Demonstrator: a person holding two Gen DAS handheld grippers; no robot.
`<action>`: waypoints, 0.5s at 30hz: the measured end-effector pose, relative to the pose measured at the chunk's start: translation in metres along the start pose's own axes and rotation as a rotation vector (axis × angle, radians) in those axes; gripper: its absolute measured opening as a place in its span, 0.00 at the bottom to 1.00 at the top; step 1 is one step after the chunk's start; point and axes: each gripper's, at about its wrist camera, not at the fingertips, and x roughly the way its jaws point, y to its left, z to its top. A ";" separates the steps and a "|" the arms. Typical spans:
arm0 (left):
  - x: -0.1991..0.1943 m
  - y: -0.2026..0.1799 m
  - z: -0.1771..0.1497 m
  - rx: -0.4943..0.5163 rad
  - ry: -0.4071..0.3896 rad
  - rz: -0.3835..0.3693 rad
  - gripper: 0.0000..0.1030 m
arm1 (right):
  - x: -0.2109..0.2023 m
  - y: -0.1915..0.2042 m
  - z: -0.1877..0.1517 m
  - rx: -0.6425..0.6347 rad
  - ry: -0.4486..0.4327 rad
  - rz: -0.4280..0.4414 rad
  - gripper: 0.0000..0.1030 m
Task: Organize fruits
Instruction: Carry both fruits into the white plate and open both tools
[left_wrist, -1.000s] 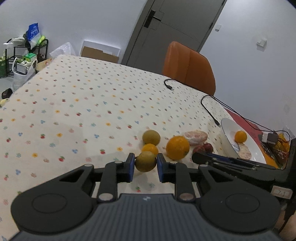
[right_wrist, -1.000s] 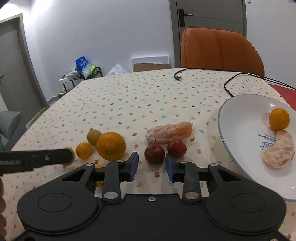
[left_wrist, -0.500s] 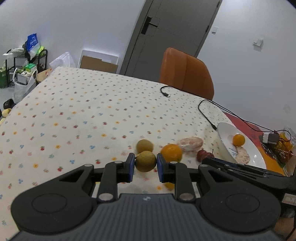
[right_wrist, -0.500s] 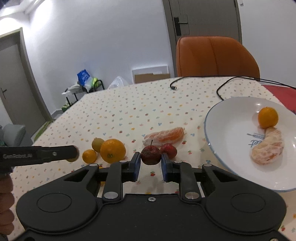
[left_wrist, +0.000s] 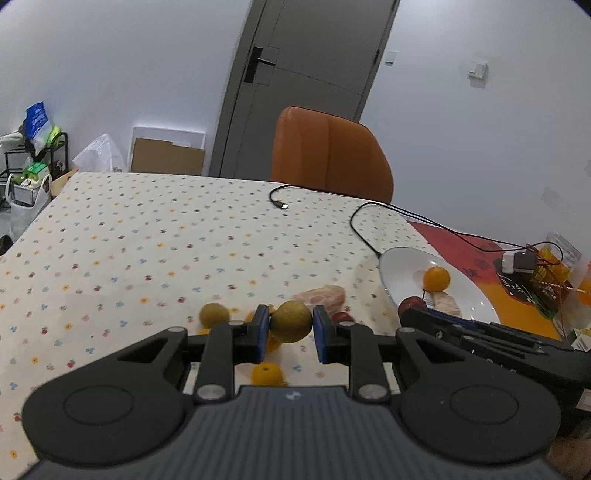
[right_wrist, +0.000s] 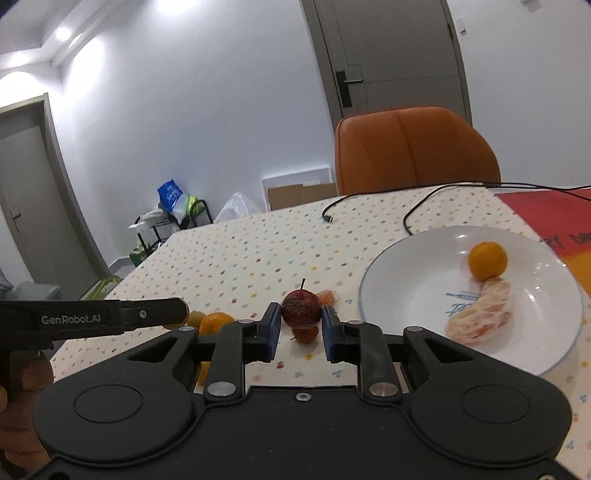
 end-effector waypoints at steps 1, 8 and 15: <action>0.000 -0.003 0.001 0.004 0.001 -0.001 0.23 | -0.003 -0.002 0.001 0.004 -0.007 -0.002 0.21; 0.000 -0.037 0.008 0.086 -0.003 -0.032 0.23 | -0.031 -0.026 0.004 0.061 -0.084 -0.029 0.21; 0.012 -0.068 0.004 0.132 0.006 -0.077 0.23 | -0.048 -0.056 0.001 0.103 -0.123 -0.074 0.21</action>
